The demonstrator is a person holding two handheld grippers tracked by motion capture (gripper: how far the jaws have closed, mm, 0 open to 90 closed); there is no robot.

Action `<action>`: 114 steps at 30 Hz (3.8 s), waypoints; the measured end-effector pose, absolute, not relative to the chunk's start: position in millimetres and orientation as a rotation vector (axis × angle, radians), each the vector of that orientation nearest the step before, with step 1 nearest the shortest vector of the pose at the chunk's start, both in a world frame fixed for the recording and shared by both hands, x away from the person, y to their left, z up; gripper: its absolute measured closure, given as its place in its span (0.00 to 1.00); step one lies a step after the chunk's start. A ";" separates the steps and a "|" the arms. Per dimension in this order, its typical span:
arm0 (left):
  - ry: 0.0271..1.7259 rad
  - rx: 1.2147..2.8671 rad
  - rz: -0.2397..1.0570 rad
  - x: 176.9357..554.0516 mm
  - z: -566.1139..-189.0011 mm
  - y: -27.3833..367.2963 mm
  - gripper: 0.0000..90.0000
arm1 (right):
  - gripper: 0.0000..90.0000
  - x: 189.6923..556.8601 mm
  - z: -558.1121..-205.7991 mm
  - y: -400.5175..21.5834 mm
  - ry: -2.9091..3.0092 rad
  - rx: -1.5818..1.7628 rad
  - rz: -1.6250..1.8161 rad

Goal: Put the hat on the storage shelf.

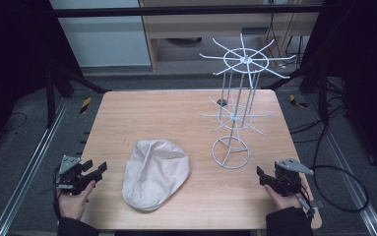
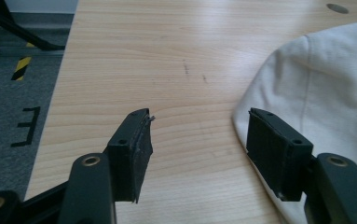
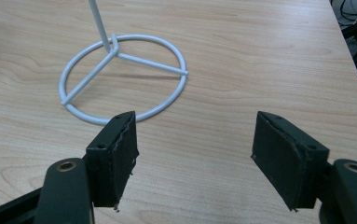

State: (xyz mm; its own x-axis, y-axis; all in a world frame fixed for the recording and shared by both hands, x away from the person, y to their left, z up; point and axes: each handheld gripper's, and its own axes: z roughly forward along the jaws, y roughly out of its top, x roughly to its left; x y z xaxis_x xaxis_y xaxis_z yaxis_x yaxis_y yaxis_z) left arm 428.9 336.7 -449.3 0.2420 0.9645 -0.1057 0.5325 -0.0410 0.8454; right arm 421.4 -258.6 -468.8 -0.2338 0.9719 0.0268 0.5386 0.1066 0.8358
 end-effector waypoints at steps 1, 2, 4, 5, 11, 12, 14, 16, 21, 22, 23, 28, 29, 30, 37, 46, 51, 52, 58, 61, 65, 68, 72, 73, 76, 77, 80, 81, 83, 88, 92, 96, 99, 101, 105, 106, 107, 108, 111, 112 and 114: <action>1.395 1.699 0.661 428.2 -447.9 334.3 0.45 | 0.35 421.2 -468.9 -258.6 1.836 1.477 1.015; 1.388 1.703 0.663 427.6 -446.6 331.7 0.45 | 0.35 421.3 -469.2 -259.0 1.836 1.478 1.013; 1.371 1.714 0.653 426.2 -443.9 327.0 0.46 | 0.35 421.7 -470.2 -260.0 1.840 1.481 1.011; 1.361 1.722 0.648 425.4 -442.0 323.9 0.46 | 0.35 421.6 -470.4 -259.9 1.839 1.485 1.009; 1.325 1.742 0.630 424.1 -433.4 313.6 0.43 | 0.35 422.5 -472.2 -259.1 1.842 1.480 1.001; 1.312 1.752 0.626 424.4 -431.0 309.5 0.41 | 0.35 423.3 -472.9 -258.2 1.848 1.477 0.997; 1.305 1.759 0.625 424.3 -429.9 307.8 0.40 | 0.35 423.7 -473.6 -257.7 1.850 1.471 0.995; 1.288 1.756 0.614 424.2 -426.7 303.6 0.40 | 0.34 424.2 -475.3 -256.4 1.846 1.458 0.990; 1.262 1.771 0.626 425.3 -420.4 298.4 0.37 | 0.33 425.5 -477.0 -255.7 1.851 1.456 0.983; 1.249 1.774 0.627 425.8 -417.9 295.7 0.37 | 0.32 425.9 -477.7 -255.7 1.856 1.452 0.977; 1.249 1.774 0.627 425.8 -417.9 295.7 0.36 | 0.32 425.8 -477.8 -255.4 1.859 1.450 0.977; 1.229 1.795 0.616 427.3 -414.0 289.1 0.35 | 0.31 425.9 -477.2 -253.5 1.861 1.440 0.988; 1.229 1.795 0.616 427.3 -414.0 289.1 0.35 | 0.31 425.9 -477.2 -253.5 1.861 1.440 0.988; 1.226 1.794 0.617 427.4 -412.9 288.8 0.35 | 0.31 426.6 -478.1 -253.1 1.868 1.433 0.985; 1.194 1.809 0.616 427.9 -401.3 282.5 0.34 | 0.31 426.8 -478.7 -253.3 1.872 1.435 0.985; 1.135 1.863 0.610 431.3 -385.3 260.0 0.37 | 0.32 425.6 -479.1 -254.2 1.873 1.430 0.979; 1.127 1.877 0.623 435.9 -381.8 249.7 0.37 | 0.32 425.7 -478.9 -254.3 1.875 1.430 0.978; 1.124 1.883 0.624 436.5 -381.5 248.6 0.38 | 0.32 425.7 -478.9 -254.0 1.877 1.434 0.981; 1.112 1.904 0.615 442.7 -383.8 237.2 0.40 | 0.32 426.5 -479.7 -253.7 1.882 1.434 0.970; 1.112 1.921 0.609 446.3 -385.6 232.0 0.42 | 0.32 426.4 -479.3 -253.5 1.881 1.433 0.964; 1.119 1.939 0.611 451.5 -388.2 225.3 0.43 | 0.32 426.6 -479.5 -253.1 1.885 1.430 0.962; 1.121 1.962 0.607 454.9 -390.5 221.5 0.44 | 0.32 426.8 -479.9 -253.0 1.890 1.434 0.961; 1.117 2.003 0.597 458.0 -395.5 215.3 0.44 | 0.33 426.9 -480.1 -253.2 1.892 1.436 0.961; 1.117 2.010 0.598 458.2 -396.9 213.4 0.44 | 0.33 426.9 -480.1 -253.2 1.892 1.436 0.961; 1.106 2.051 0.609 459.3 -400.6 208.9 0.44 | 0.33 427.1 -480.1 -253.1 1.895 1.435 0.958; 1.106 2.057 0.611 459.5 -401.9 207.7 0.44 | 0.33 427.1 -480.1 -253.1 1.896 1.434 0.957; 1.112 2.079 0.614 461.4 -407.1 203.8 0.45 | 0.33 427.3 -480.2 -252.6 1.898 1.435 0.961; 1.117 2.088 0.610 462.2 -409.1 203.0 0.46 | 0.33 427.4 -480.3 -252.4 1.898 1.438 0.961; 1.126 2.101 0.606 463.4 -411.9 202.3 0.47 | 0.33 427.7 -480.4 -252.8 1.902 1.435 0.958; 1.139 2.123 0.601 466.0 -419.4 200.8 0.49 | 0.33 428.1 -480.7 -253.0 1.906 1.439 0.954; 1.150 2.138 0.583 468.1 -422.7 200.7 0.52 | 0.33 428.8 -481.1 -252.8 1.911 1.442 0.951; 1.163 2.150 0.571 470.2 -427.5 199.9 0.56 | 0.33 429.6 -481.6 -252.1 1.917 1.443 0.951; 1.173 2.164 0.561 472.0 -432.6 198.5 0.58 | 0.33 429.6 -481.5 -252.1 1.919 1.442 0.950; 1.177 2.175 0.554 473.1 -435.6 197.3 0.60 | 0.33 429.7 -481.5 -252.5 1.917 1.443 0.951; 1.188 2.191 0.526 475.2 -440.3 196.3 0.64 | 0.33 430.1 -481.8 -253.3 1.918 1.446 0.947; 1.189 2.189 0.522 475.5 -441.1 196.2 0.66 | 0.33 430.1 -481.8 -253.4 1.918 1.447 0.946; 1.189 2.190 0.511 476.0 -442.2 196.2 0.68 | 0.33 430.2 -481.9 -253.5 1.918 1.447 0.947; 1.191 2.191 0.504 476.4 -442.7 196.1 0.70 | 0.33 430.2 -481.9 -253.5 1.919 1.447 0.948; 1.196 2.189 0.473 477.4 -444.0 196.4 0.76 | 0.33 430.3 -482.1 -253.3 1.920 1.447 0.947; 1.198 2.191 0.470 477.6 -444.4 196.5 0.78 | 0.33 430.3 -482.1 -253.1 1.920 1.448 0.947; 1.205 2.184 0.465 477.6 -445.4 197.3 0.83 | 0.33 430.3 -482.1 -252.9 1.920 1.451 0.948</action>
State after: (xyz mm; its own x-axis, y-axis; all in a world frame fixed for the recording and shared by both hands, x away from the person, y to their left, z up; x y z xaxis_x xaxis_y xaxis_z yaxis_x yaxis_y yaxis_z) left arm 477.6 197.3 -445.4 0.5279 0.8491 0.0176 0.6409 -0.4119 0.6478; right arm 430.3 -252.9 -482.1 -0.2678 0.9634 -0.0111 0.5770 0.1696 0.7990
